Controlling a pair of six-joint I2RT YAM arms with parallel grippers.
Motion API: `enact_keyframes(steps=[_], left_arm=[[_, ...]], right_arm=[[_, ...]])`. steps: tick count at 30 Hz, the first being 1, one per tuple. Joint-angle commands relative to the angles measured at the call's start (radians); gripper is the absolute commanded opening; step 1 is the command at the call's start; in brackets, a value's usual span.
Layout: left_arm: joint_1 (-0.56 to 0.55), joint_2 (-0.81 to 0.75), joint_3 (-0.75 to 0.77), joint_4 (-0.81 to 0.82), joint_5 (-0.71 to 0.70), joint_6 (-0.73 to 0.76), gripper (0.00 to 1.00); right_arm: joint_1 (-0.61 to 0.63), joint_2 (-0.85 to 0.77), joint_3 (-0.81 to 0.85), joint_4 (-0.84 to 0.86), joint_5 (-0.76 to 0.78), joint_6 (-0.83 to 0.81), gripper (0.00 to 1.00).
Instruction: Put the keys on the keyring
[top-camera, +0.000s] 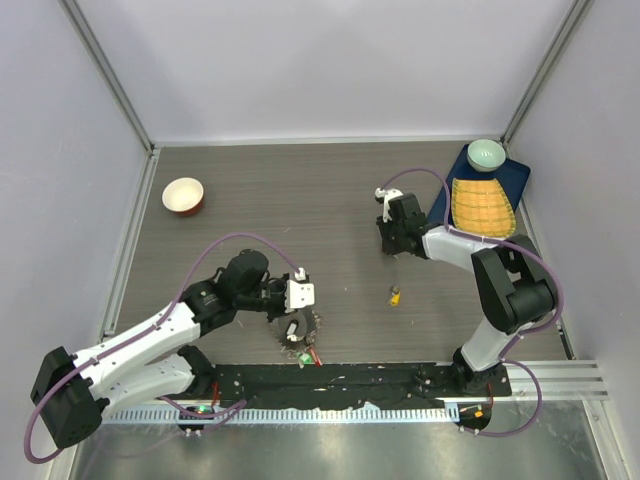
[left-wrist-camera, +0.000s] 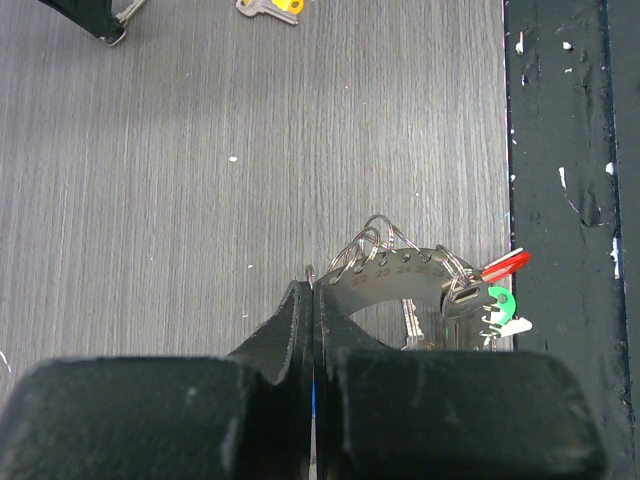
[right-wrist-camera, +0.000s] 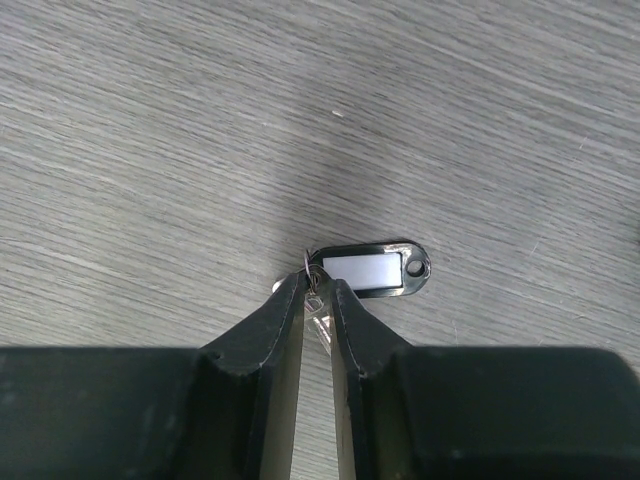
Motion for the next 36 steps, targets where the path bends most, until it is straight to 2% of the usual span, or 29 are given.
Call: enact_keyframes(steps=[1, 5, 10, 15, 21, 28, 36], left_arm=[[-0.004, -0.02, 0.014, 0.035, -0.001, -0.01, 0.0], [-0.003, -0.02, 0.016, 0.032, -0.001, -0.01, 0.0], [-0.003, -0.018, 0.016, 0.032, -0.001, -0.009, 0.0], [-0.003, -0.023, 0.016, 0.029, -0.001, -0.009, 0.0], [-0.003, -0.038, 0.016, 0.03, -0.003, -0.01, 0.0], [-0.003, -0.069, 0.016, 0.03, -0.01, -0.007, 0.0], [-0.003, -0.113, 0.01, 0.035, -0.003, -0.002, 0.0]], right_arm=[[-0.003, 0.015, 0.031, 0.007, -0.006, -0.012, 0.22], [-0.003, 0.021, 0.04, 0.008, -0.006, -0.012, 0.22], [-0.003, 0.026, 0.049, 0.013, -0.006, -0.035, 0.14], [-0.002, 0.017, 0.04, 0.026, -0.006, -0.044, 0.01], [0.015, -0.06, 0.005, 0.045, -0.006, -0.079, 0.01], [0.082, -0.232, -0.083, 0.083, -0.113, -0.144, 0.01], [0.285, -0.417, -0.137, 0.063, -0.171, -0.265, 0.01]])
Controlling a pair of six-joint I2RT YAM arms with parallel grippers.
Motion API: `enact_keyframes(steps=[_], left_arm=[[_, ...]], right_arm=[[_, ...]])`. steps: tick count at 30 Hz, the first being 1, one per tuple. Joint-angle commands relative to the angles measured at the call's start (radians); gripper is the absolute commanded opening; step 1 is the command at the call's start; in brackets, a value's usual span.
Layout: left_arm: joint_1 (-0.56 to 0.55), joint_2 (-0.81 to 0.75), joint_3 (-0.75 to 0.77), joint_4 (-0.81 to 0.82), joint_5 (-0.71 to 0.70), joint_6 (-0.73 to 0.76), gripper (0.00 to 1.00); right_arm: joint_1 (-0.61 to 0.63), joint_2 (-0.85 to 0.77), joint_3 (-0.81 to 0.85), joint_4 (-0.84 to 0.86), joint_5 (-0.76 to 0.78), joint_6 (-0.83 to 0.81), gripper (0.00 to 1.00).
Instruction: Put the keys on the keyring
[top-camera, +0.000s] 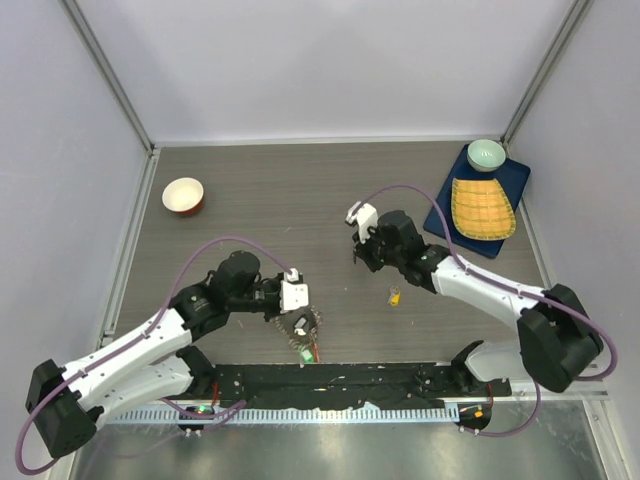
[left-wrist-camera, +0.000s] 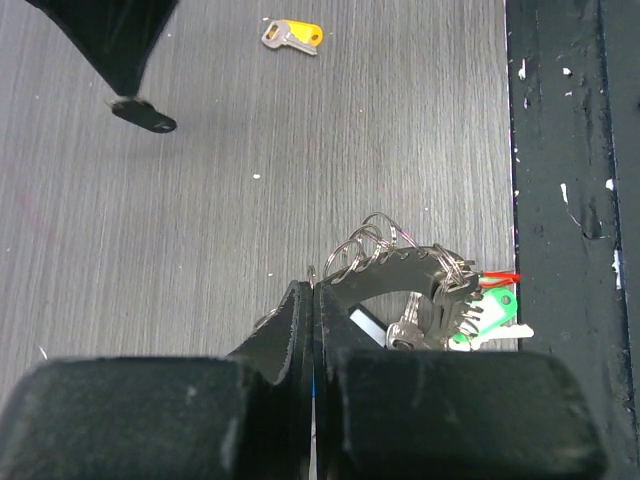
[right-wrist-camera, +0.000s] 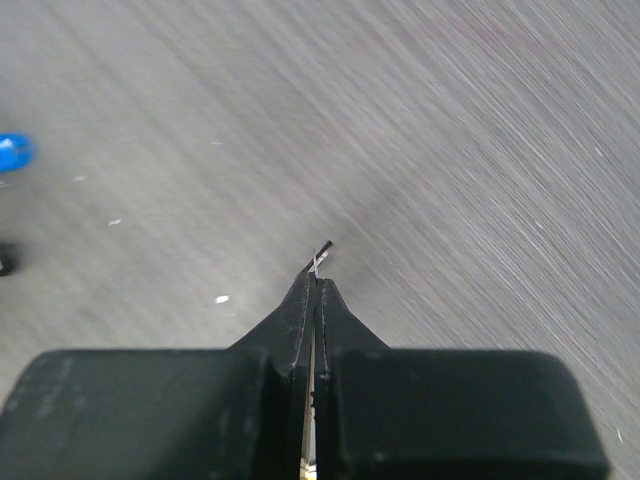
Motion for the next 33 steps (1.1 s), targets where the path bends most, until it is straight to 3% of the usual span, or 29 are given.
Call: enact_keyframes(steps=[1, 12, 33], left_arm=[[-0.003, -0.047, 0.008, 0.041, 0.005, 0.0, 0.0], [-0.003, -0.102, -0.009, 0.064, 0.043, 0.008, 0.0], [-0.003, -0.069, -0.019, 0.119, 0.096, -0.038, 0.0]], right_arm=[[0.081, -0.114, -0.025, 0.024, -0.089, -0.097, 0.01], [0.202, -0.316, -0.075, 0.003, -0.359, -0.179, 0.01], [0.342, -0.327, -0.145, 0.118, -0.424, -0.303, 0.01]])
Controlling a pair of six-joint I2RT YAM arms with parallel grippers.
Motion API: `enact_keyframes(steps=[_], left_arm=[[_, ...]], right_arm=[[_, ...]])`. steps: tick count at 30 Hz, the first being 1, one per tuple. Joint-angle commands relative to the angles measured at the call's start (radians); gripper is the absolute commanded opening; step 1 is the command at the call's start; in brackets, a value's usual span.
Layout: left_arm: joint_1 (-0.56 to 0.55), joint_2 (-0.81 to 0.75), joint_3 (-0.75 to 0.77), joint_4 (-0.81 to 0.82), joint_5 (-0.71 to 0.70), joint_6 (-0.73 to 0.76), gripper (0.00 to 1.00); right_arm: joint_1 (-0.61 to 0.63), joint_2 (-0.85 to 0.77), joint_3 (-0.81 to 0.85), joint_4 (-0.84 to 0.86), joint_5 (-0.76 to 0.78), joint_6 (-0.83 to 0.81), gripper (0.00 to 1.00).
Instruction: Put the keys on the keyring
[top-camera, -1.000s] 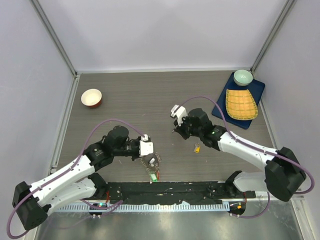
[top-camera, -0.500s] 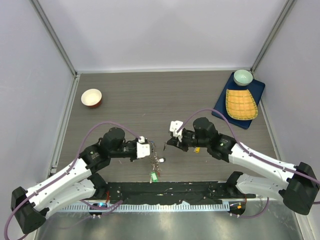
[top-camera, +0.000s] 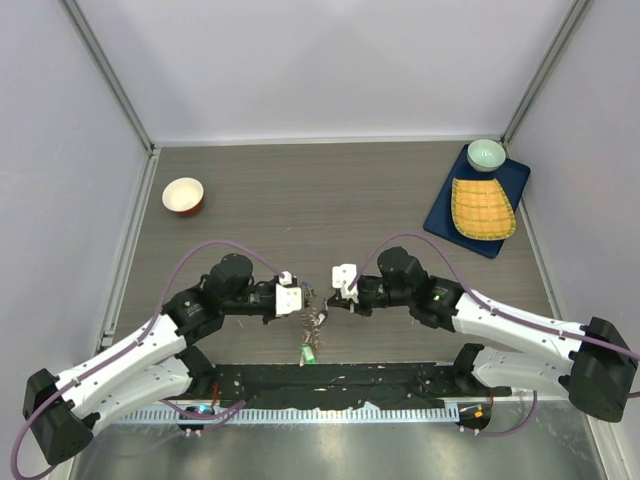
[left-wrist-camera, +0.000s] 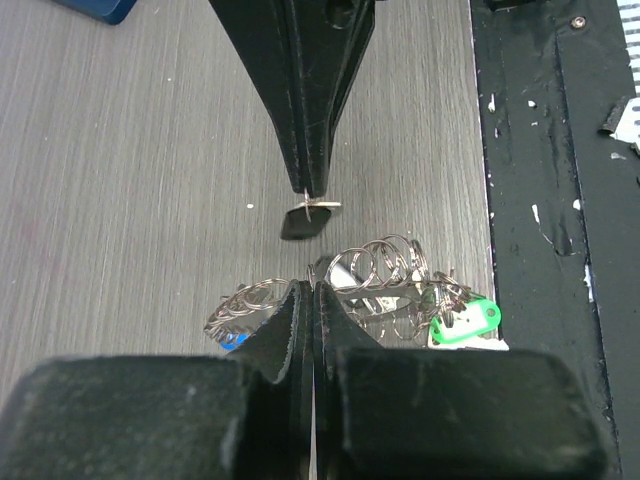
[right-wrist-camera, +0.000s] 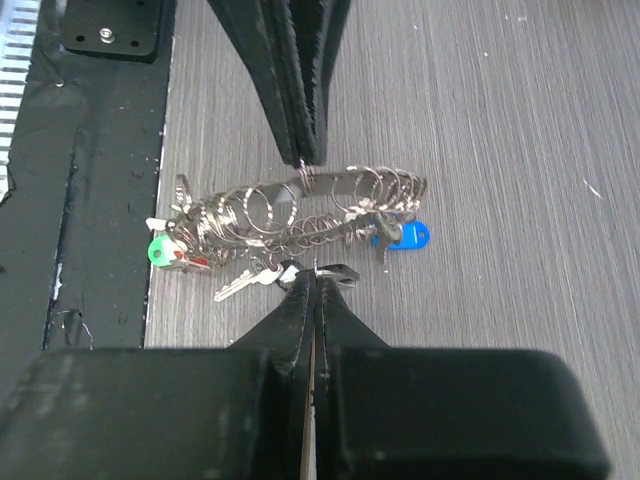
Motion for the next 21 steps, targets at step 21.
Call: enact_keyframes(steps=[21], left_arm=[[-0.003, 0.048, -0.012, 0.159, 0.093, -0.083, 0.0]], right_arm=[[0.06, 0.0, 0.019, 0.043, 0.059, -0.053, 0.01]])
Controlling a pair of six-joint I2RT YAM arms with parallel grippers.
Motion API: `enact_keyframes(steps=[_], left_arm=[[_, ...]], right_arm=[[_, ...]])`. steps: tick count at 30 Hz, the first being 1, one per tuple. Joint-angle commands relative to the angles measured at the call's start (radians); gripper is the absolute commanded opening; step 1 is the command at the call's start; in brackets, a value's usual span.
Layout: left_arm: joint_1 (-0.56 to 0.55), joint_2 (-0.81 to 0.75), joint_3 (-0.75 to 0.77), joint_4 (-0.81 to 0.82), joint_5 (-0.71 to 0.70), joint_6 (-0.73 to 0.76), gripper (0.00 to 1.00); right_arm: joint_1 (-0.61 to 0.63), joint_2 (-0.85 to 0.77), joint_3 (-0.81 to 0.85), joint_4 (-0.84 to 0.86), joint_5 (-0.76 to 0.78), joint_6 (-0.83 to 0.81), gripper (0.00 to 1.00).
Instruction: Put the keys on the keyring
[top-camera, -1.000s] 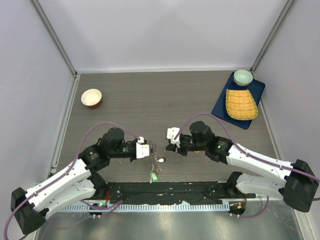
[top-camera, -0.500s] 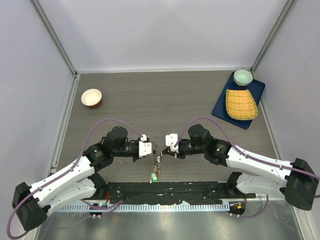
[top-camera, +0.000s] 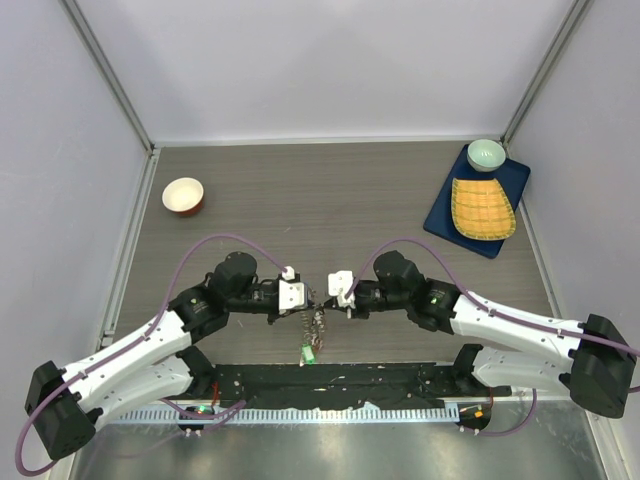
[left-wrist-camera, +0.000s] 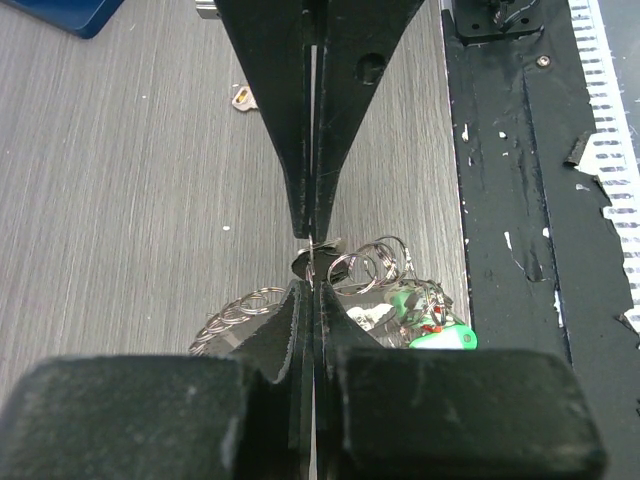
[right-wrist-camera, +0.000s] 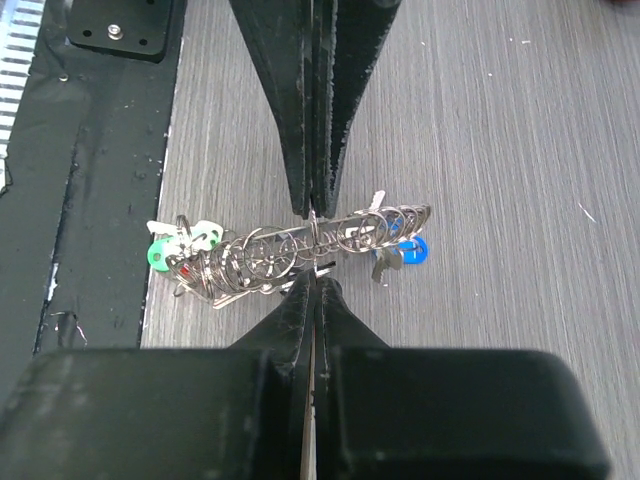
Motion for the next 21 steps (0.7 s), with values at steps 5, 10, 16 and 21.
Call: enact_keyframes(steps=[5, 10, 16, 21], left_arm=[[-0.003, -0.005, -0.001, 0.07, 0.031, -0.002, 0.0], [-0.003, -0.003, 0.0, 0.068, 0.029, -0.001, 0.0], [-0.003, 0.0, 0.002, 0.07, 0.033, -0.001, 0.0], [-0.003, 0.003, 0.002, 0.068, 0.037, -0.001, 0.0]], right_arm=[[0.005, -0.01, 0.019, 0.01, 0.076, -0.017, 0.01], [0.007, -0.012, 0.021, 0.018, 0.036, -0.016, 0.01], [0.007, -0.018, 0.016, 0.035, 0.013, -0.01, 0.01], [0.007, -0.02, 0.016, 0.044, 0.003, -0.007, 0.01]])
